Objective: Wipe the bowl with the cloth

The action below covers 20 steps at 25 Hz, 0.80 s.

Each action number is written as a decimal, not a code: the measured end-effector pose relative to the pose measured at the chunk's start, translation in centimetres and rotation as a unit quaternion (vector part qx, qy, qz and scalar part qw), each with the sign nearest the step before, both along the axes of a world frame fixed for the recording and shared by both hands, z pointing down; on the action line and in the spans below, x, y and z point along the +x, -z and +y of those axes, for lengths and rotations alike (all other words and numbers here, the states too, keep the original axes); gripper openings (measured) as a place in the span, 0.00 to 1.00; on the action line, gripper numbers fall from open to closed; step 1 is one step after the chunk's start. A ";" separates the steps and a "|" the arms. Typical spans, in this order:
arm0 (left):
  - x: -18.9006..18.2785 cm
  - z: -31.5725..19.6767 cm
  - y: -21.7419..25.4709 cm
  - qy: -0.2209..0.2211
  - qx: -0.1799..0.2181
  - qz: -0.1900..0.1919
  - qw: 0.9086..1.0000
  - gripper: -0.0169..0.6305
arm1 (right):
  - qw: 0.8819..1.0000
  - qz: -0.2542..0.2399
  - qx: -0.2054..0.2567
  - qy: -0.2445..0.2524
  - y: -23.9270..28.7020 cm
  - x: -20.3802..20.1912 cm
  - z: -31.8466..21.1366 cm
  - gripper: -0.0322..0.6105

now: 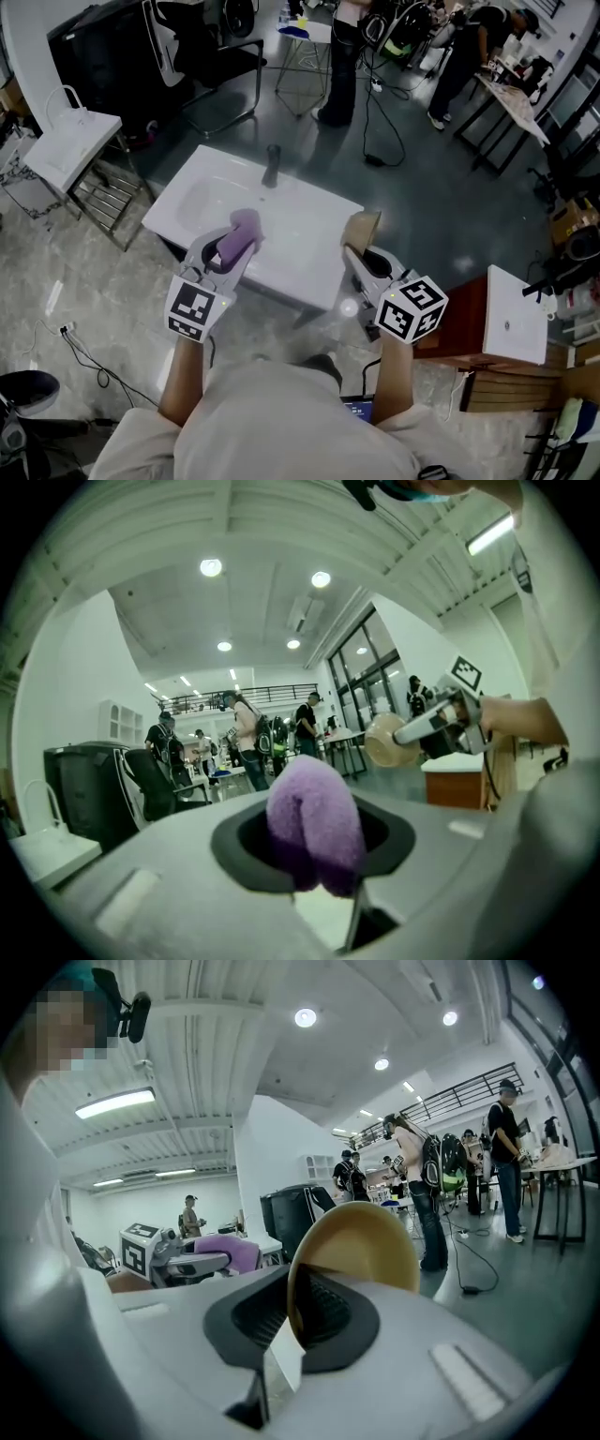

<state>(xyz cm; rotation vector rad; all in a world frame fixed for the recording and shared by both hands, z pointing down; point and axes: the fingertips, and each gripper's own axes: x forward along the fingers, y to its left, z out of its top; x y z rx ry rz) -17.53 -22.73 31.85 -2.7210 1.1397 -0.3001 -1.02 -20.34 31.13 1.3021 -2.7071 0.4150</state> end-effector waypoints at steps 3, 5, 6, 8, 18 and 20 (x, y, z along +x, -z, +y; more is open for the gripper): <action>-0.6 -0.5 0.8 0.017 0.015 0.002 1.000 0.21 | 1.000 0.009 0.004 0.001 0.3 0.2 0.0 0.07; -0.6 -0.7 1.2 0.019 0.020 0.003 1.000 0.21 | 1.000 0.016 0.008 0.004 0.6 0.2 0.0 0.07; -0.6 -0.8 1.3 0.019 0.022 0.002 1.000 0.21 | 1.000 0.020 0.010 0.005 0.6 0.1 -0.1 0.07; -0.6 -0.9 1.1 0.020 0.026 -0.002 0.999 0.21 | 1.000 0.027 0.012 0.005 0.5 -0.1 -0.2 0.07; -0.1 -1.1 0.9 0.013 0.029 -0.002 0.999 0.21 | 1.000 0.025 0.014 0.009 0.4 -0.8 -0.7 0.07; 0.1 -1.0 0.9 0.010 0.028 -0.001 1.000 0.21 | 1.000 0.021 0.013 0.012 0.3 -0.9 -0.7 0.07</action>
